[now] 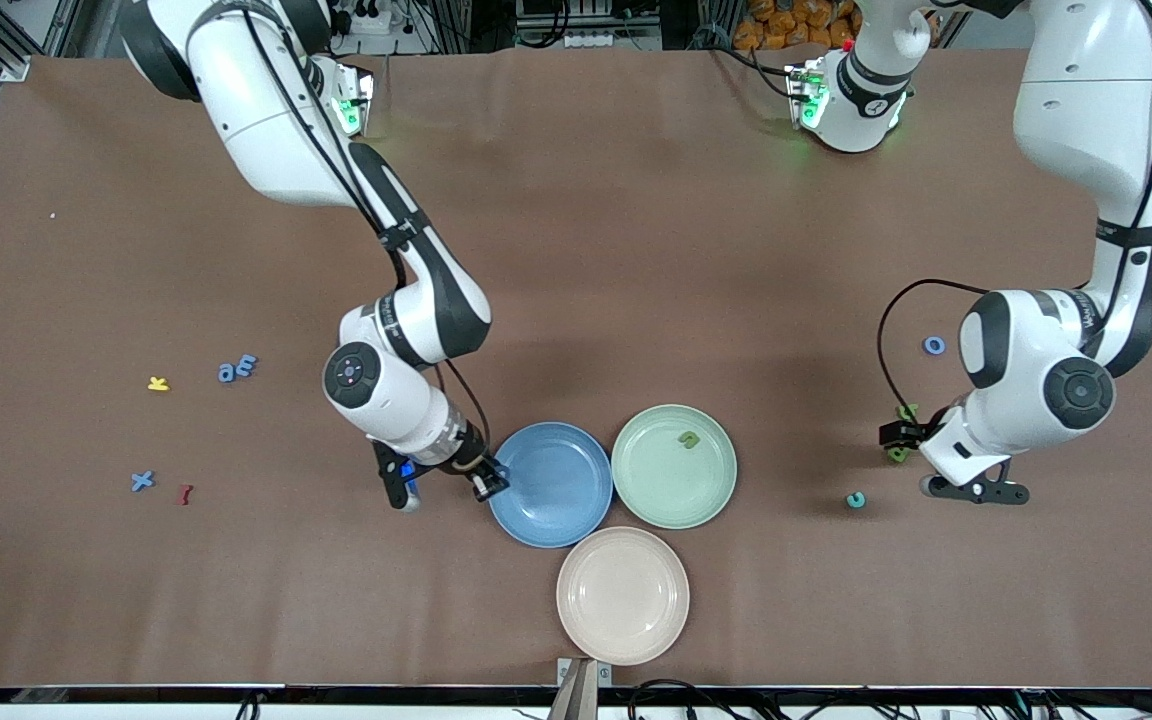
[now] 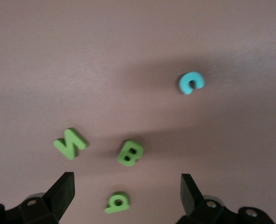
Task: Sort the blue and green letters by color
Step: 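Release the blue G over the blue plate while the left gripper reaches green B, then grasp the green B with the left gripper while the right gripper returns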
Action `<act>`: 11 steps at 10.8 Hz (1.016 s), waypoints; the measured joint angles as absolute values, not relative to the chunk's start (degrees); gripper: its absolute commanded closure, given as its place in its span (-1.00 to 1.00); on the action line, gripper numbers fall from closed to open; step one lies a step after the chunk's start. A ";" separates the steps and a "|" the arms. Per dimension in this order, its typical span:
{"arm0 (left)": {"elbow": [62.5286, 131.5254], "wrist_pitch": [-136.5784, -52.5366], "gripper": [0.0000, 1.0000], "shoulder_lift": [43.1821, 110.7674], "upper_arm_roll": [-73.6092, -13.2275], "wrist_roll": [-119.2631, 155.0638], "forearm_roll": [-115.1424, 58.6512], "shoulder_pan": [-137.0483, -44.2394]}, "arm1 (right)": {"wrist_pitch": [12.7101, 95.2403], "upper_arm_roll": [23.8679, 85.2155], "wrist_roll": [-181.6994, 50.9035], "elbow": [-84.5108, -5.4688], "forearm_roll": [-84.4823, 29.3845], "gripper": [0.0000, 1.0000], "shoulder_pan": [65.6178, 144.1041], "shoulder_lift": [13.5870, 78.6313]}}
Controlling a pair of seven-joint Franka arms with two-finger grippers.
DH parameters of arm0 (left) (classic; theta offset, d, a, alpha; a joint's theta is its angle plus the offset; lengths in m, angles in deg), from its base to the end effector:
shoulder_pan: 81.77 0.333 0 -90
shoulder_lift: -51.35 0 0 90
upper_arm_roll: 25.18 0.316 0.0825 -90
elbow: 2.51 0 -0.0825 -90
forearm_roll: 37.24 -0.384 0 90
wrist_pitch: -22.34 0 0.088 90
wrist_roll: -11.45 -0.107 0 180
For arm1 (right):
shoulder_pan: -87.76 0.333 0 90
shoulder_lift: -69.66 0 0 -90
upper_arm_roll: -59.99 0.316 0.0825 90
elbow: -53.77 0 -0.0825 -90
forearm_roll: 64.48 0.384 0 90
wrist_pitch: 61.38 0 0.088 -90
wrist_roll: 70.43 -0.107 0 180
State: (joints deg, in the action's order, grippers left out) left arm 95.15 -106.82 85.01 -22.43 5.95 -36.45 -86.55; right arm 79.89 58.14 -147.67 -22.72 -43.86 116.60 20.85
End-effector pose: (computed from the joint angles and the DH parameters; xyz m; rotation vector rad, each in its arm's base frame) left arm 0.6701 -0.0273 0.2488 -3.1194 0.2031 0.0585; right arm 0.6810 0.3533 0.2459 -2.3571 1.4660 0.0270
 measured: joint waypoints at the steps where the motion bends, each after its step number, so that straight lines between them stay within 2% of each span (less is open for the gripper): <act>1: 95.49 -107.02 -1.00 85.20 -22.46 4.21 -36.45 -85.68 | 81.28 58.14 -149.24 -21.16 -42.76 -0.54 117.43 19.52; 2: 95.81 -107.91 -1.00 85.74 -22.48 3.53 -36.46 -85.40 | 81.78 58.14 -150.49 -19.90 -42.33 -1.00 118.01 18.39; 5: 97.10 -113.52 -1.00 88.50 -22.65 3.52 -36.51 -85.39 | 83.27 58.12 -150.93 -18.99 -42.30 -1.00 118.97 17.06; 7: 97.46 -115.77 -1.00 89.85 -22.65 3.52 -36.52 -85.24 | 83.47 57.74 -150.84 -18.87 -47.68 -1.00 118.82 17.07; 9: 98.09 -116.35 -0.81 90.03 -22.65 3.52 -36.52 -85.19 | 81.83 57.27 -149.20 -19.30 -51.90 -1.00 117.19 17.28; 11: 98.67 -116.73 -0.45 90.03 -22.68 3.52 -36.52 -85.17 | 80.48 57.01 -140.77 -23.00 -52.43 -1.00 114.51 19.00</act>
